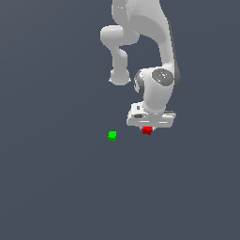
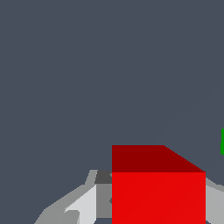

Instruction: Stack the red cube on top of the green cube.

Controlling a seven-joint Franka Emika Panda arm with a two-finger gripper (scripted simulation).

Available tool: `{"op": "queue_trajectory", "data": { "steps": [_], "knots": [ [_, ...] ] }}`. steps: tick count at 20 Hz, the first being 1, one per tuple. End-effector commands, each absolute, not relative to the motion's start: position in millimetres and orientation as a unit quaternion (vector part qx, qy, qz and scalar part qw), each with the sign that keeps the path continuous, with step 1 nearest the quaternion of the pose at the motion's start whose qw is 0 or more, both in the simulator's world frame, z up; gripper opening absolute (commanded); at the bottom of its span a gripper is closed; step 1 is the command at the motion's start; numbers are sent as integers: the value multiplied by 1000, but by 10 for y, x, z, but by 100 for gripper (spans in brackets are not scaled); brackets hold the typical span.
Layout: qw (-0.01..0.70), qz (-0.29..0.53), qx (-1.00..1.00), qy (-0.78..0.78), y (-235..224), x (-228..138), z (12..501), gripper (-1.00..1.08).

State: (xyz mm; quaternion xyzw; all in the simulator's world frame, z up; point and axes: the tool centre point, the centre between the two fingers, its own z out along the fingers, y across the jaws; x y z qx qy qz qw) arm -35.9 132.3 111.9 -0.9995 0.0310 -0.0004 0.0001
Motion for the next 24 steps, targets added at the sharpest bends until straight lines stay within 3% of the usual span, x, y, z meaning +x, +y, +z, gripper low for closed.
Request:
{"op": "queue_trajectory", "data": {
  "steps": [1,11,24],
  "knots": [
    [0,0,-1000,31,1323,-360,1187,-100],
    [0,0,-1000,31,1130,-379,1122,-100],
    [0,0,-1000,31,-9,-481,755,-100]
  ]
}}
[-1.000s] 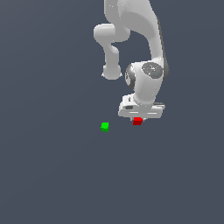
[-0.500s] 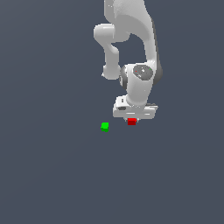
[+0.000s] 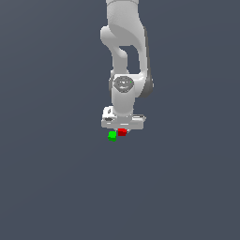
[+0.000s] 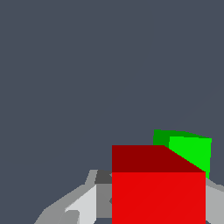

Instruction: Stack the red cube on top of the green cube.

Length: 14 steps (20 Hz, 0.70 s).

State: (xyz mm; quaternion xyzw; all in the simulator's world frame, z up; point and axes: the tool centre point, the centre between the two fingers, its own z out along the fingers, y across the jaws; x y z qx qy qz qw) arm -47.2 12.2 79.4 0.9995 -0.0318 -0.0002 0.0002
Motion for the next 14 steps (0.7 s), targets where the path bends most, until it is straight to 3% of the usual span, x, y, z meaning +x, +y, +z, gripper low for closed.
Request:
{"op": "queue_trajectory", "data": {
  "steps": [1,11,12,14],
  "knots": [
    [0,0,1000,-31,-82,-486,731,-100],
    [0,0,1000,-31,-415,-488,619,-100],
    [0,0,1000,-31,-415,-488,619,100],
    [0,0,1000,-31,-415,-488,619,100]
  ]
}}
